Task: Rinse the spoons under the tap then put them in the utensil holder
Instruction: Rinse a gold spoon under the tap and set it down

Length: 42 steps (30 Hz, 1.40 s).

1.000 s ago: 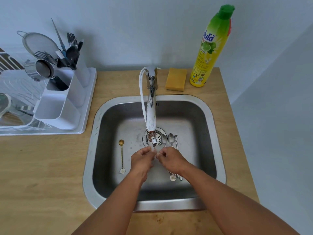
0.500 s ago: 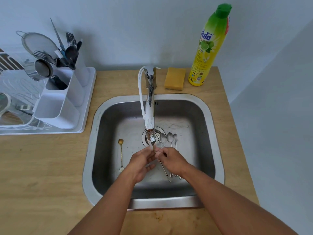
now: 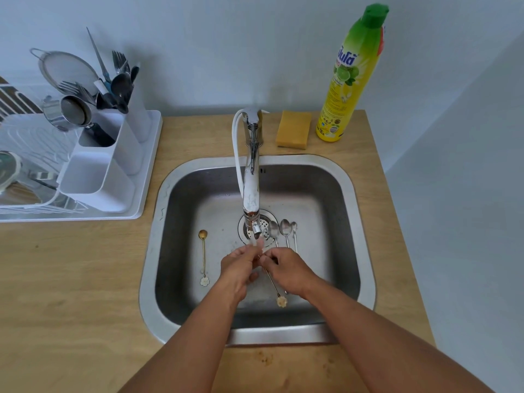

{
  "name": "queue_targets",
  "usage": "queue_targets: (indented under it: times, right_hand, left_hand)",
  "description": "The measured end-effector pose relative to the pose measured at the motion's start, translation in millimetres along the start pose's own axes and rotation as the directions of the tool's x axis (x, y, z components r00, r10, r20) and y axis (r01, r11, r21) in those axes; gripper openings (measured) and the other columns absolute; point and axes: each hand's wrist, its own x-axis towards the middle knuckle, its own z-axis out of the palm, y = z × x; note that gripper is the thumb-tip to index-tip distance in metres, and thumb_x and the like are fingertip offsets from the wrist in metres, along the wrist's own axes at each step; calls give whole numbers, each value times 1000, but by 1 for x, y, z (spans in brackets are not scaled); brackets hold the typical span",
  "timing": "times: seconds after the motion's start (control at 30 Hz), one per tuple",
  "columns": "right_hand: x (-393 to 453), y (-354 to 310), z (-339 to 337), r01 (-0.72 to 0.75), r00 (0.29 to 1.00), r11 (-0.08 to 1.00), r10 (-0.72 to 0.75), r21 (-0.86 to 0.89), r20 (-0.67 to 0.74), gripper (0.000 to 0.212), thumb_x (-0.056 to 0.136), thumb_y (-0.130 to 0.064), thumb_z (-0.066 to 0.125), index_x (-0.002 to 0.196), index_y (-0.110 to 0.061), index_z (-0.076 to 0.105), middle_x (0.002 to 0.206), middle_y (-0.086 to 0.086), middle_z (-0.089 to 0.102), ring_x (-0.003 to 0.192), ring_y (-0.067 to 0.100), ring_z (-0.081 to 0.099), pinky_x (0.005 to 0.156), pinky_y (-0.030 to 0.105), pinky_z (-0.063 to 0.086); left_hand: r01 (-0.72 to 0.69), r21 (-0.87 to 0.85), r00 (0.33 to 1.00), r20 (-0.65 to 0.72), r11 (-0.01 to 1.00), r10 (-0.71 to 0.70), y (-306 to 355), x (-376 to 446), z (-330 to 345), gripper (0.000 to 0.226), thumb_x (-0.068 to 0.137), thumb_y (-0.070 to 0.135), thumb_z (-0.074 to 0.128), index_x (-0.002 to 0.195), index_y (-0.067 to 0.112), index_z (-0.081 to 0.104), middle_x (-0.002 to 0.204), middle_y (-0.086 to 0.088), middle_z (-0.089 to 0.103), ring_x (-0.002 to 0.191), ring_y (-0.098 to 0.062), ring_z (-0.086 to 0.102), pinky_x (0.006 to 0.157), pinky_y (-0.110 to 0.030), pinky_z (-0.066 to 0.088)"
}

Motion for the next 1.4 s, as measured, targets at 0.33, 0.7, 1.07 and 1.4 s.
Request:
queue_targets:
  times: [0.33,0.7,1.07,1.4]
  right_hand:
    - [5,-7,-6,-57,997,988,64,146,-40,23,100,-29,59,82,-23,71,78,-9,71,60,0,57,61,22,44]
    - [2,-5,-5,-46,999,997,47,55,-9,33,103,-28,49,74,-22,64,69,-7,63,52,3,49,55,27,39]
    - [3,-6,0,-94,995,990,91,108,32,31,101,-17,51,75,-19,69,66,-15,68,60,-1,56,58,21,43]
    - [-2,-17,-8,-164,986,948,147,273,79,30,103,-17,53,77,-18,68,62,-5,58,47,9,39,45,24,31]
  left_hand:
    - [27,-54,993,115,998,-21,14,0,-11,21,107,30,57,101,19,74,87,1,81,92,-18,73,79,-38,54]
    - [-231,69,973,11,971,230,-3,-2,-4,27,89,20,85,110,19,67,103,-6,80,88,-17,76,74,-32,56]
    - [-271,249,920,-219,930,326,6,1,7,40,100,19,64,61,22,71,59,6,67,58,-14,58,59,-31,47]
    - [-205,173,976,108,963,188,6,0,-15,16,94,25,78,107,16,77,92,-5,82,80,-14,77,77,-35,60]
